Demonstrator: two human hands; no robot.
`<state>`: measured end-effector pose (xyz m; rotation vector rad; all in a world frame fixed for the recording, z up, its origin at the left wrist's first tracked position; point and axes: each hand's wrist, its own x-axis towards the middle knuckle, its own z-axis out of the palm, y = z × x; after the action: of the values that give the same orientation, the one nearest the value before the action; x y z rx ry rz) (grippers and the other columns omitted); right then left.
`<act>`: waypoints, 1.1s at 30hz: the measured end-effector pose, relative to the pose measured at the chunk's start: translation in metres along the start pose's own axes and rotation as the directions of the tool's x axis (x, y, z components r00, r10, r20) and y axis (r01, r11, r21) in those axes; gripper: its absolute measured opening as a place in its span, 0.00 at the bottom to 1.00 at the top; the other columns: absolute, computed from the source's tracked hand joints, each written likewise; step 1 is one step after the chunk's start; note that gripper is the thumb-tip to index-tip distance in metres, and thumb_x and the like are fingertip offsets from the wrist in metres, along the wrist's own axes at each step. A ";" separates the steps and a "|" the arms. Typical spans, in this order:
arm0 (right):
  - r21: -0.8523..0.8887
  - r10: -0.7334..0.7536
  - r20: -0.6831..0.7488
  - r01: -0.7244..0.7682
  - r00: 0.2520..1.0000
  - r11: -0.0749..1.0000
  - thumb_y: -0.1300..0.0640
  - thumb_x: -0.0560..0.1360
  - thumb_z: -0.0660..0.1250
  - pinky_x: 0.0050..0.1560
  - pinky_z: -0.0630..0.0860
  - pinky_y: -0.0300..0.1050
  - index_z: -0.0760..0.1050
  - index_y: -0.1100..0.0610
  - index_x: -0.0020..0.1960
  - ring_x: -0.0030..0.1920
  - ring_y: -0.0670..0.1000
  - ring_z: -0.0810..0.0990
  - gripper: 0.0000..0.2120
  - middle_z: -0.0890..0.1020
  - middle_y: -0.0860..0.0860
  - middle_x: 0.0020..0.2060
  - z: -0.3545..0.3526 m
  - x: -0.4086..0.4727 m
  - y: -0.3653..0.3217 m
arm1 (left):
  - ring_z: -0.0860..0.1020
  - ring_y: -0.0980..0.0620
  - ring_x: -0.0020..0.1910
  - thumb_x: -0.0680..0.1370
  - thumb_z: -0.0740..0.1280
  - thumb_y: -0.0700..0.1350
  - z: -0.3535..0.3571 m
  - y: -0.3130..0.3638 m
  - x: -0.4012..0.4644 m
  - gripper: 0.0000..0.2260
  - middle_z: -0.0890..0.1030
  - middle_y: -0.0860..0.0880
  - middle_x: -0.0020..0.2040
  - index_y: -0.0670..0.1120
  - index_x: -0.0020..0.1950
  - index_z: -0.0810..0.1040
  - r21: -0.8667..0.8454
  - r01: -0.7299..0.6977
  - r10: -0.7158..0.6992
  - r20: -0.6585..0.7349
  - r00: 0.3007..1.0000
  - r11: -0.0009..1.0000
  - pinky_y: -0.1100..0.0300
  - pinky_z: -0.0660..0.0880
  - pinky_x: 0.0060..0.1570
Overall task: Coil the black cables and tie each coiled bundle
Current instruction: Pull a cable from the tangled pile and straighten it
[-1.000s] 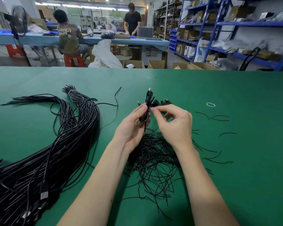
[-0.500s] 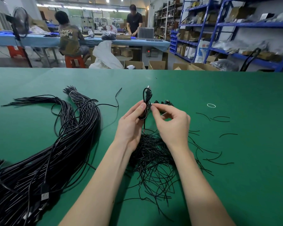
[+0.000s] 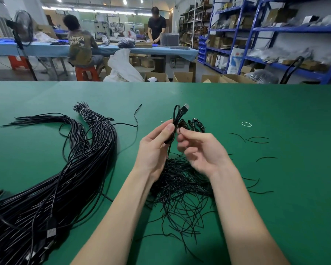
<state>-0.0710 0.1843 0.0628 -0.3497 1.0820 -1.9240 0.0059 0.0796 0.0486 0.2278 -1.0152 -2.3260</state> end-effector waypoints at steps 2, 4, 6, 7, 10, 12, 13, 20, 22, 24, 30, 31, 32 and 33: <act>0.364 0.181 0.160 -0.228 0.971 0.903 0.63 0.69 0.73 0.20 0.68 0.30 0.84 0.62 0.40 0.29 0.43 0.75 0.03 0.80 0.51 0.33 0.003 -0.002 0.004 | 0.83 0.52 0.39 0.69 0.72 0.40 0.001 -0.001 -0.001 0.07 0.85 0.44 0.43 0.45 0.45 0.88 -0.027 0.015 -0.015 0.019 1.000 1.000 0.62 0.81 0.43; 0.410 0.184 0.193 -0.250 0.964 0.877 0.61 0.69 0.73 0.20 0.68 0.29 0.84 0.61 0.40 0.28 0.43 0.76 0.03 0.81 0.50 0.34 0.005 -0.001 0.008 | 0.84 0.53 0.38 0.69 0.72 0.40 0.001 0.000 0.000 0.07 0.86 0.44 0.43 0.45 0.45 0.88 -0.053 0.023 -0.023 0.003 1.000 0.998 0.62 0.81 0.40; 0.264 0.128 0.100 -0.150 0.987 0.953 0.58 0.68 0.76 0.20 0.67 0.29 0.86 0.57 0.40 0.28 0.42 0.76 0.03 0.82 0.49 0.36 0.009 0.000 0.010 | 0.84 0.53 0.40 0.68 0.73 0.40 -0.001 0.002 0.001 0.08 0.86 0.44 0.44 0.44 0.45 0.88 -0.073 0.006 -0.008 -0.018 1.000 0.997 0.63 0.81 0.43; 0.121 0.057 0.002 -0.056 0.998 0.991 0.56 0.68 0.77 0.21 0.67 0.29 0.86 0.55 0.39 0.29 0.42 0.76 0.02 0.84 0.48 0.37 0.010 0.002 0.010 | 0.83 0.53 0.41 0.68 0.73 0.39 -0.002 0.003 0.001 0.08 0.86 0.45 0.44 0.43 0.46 0.88 -0.083 -0.006 0.003 -0.034 0.999 0.997 0.63 0.80 0.45; -0.410 -0.442 -0.185 0.340 0.878 0.847 0.57 0.72 0.78 0.26 0.72 0.34 0.87 0.51 0.41 0.30 0.43 0.79 0.03 0.87 0.47 0.38 0.004 0.010 0.013 | 0.83 0.56 0.41 0.71 0.72 0.38 -0.002 0.000 0.003 0.09 0.86 0.47 0.43 0.42 0.51 0.84 -0.081 -0.033 0.023 -0.120 0.993 0.996 0.67 0.79 0.46; -0.713 -0.705 -0.058 0.465 0.707 0.525 0.54 0.72 0.79 0.32 0.75 0.33 0.87 0.46 0.42 0.32 0.41 0.81 0.03 0.87 0.42 0.37 0.001 0.013 0.017 | 0.83 0.55 0.43 0.75 0.70 0.36 -0.001 -0.005 0.003 0.07 0.86 0.47 0.44 0.41 0.53 0.83 -0.085 -0.033 0.019 -0.157 0.987 0.996 0.66 0.79 0.50; -0.800 -0.778 0.033 0.483 0.627 0.355 0.52 0.71 0.79 0.36 0.75 0.30 0.87 0.45 0.43 0.33 0.41 0.82 0.03 0.86 0.38 0.36 -0.001 0.014 0.020 | 0.83 0.54 0.45 0.76 0.70 0.36 -0.001 -0.006 0.003 0.07 0.86 0.46 0.46 0.41 0.53 0.83 -0.090 -0.026 0.011 -0.167 0.986 0.996 0.64 0.79 0.55; -0.863 -0.874 0.232 0.505 0.428 0.019 0.57 0.74 0.77 0.39 0.74 0.31 0.88 0.52 0.45 0.34 0.43 0.81 0.01 0.86 0.41 0.38 -0.003 0.015 0.024 | 0.83 0.55 0.45 0.77 0.70 0.36 -0.001 -0.006 0.003 0.07 0.86 0.47 0.46 0.41 0.54 0.83 -0.087 -0.026 0.011 -0.174 0.985 0.996 0.66 0.79 0.53; -0.754 -0.790 -0.063 0.489 0.610 0.438 0.58 0.75 0.76 0.34 0.73 0.31 0.86 0.51 0.40 0.31 0.42 0.79 0.05 0.85 0.43 0.33 0.003 0.015 0.022 | 0.83 0.55 0.43 0.76 0.70 0.36 0.002 -0.008 0.002 0.07 0.86 0.47 0.45 0.41 0.53 0.83 -0.080 -0.045 0.031 -0.166 0.986 0.996 0.66 0.79 0.51; -0.199 -0.334 -0.265 0.288 0.905 0.937 0.61 0.75 0.73 0.25 0.68 0.32 0.85 0.56 0.38 0.27 0.42 0.74 0.07 0.82 0.47 0.30 0.012 0.012 0.015 | 0.83 0.55 0.43 0.73 0.72 0.37 0.005 -0.008 0.001 0.08 0.86 0.47 0.44 0.42 0.50 0.85 -0.061 -0.072 0.062 -0.153 0.986 0.996 0.66 0.79 0.48; 0.222 0.143 0.017 -0.144 0.990 0.964 0.58 0.66 0.75 0.19 0.62 0.29 0.84 0.59 0.37 0.25 0.42 0.70 0.04 0.76 0.48 0.30 0.017 0.006 0.015 | 0.82 0.53 0.38 0.67 0.75 0.41 0.000 -0.010 0.002 0.08 0.86 0.46 0.43 0.45 0.46 0.88 -0.026 -0.065 0.060 -0.166 0.984 0.998 0.63 0.81 0.43; 0.112 0.108 -0.028 -0.104 0.994 0.988 0.56 0.65 0.76 0.19 0.62 0.29 0.84 0.57 0.38 0.25 0.41 0.70 0.05 0.77 0.48 0.31 0.016 0.007 0.015 | 0.82 0.53 0.41 0.67 0.75 0.41 -0.001 -0.010 0.002 0.09 0.86 0.46 0.44 0.45 0.47 0.87 -0.022 -0.077 0.072 -0.176 0.982 0.997 0.62 0.80 0.49; 0.023 0.077 -0.075 -0.076 0.994 0.997 0.54 0.64 0.77 0.19 0.62 0.30 0.84 0.56 0.39 0.25 0.42 0.71 0.06 0.78 0.47 0.32 0.013 0.008 0.015 | 0.81 0.53 0.43 0.67 0.75 0.41 -0.001 -0.010 0.002 0.10 0.86 0.46 0.44 0.45 0.47 0.87 -0.019 -0.087 0.082 -0.183 0.980 0.996 0.61 0.79 0.54; -0.024 0.064 -0.112 -0.067 0.992 0.997 0.53 0.63 0.79 0.19 0.62 0.30 0.84 0.54 0.40 0.26 0.42 0.71 0.09 0.79 0.47 0.32 0.009 0.010 0.015 | 0.81 0.53 0.45 0.67 0.75 0.41 0.000 -0.011 0.002 0.11 0.86 0.47 0.45 0.44 0.48 0.86 -0.013 -0.089 0.085 -0.190 0.978 0.996 0.61 0.77 0.56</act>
<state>-0.0626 0.1674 0.0544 -0.2212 1.1793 -1.8898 -0.0004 0.0845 0.0410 0.3803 -0.8884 -2.1879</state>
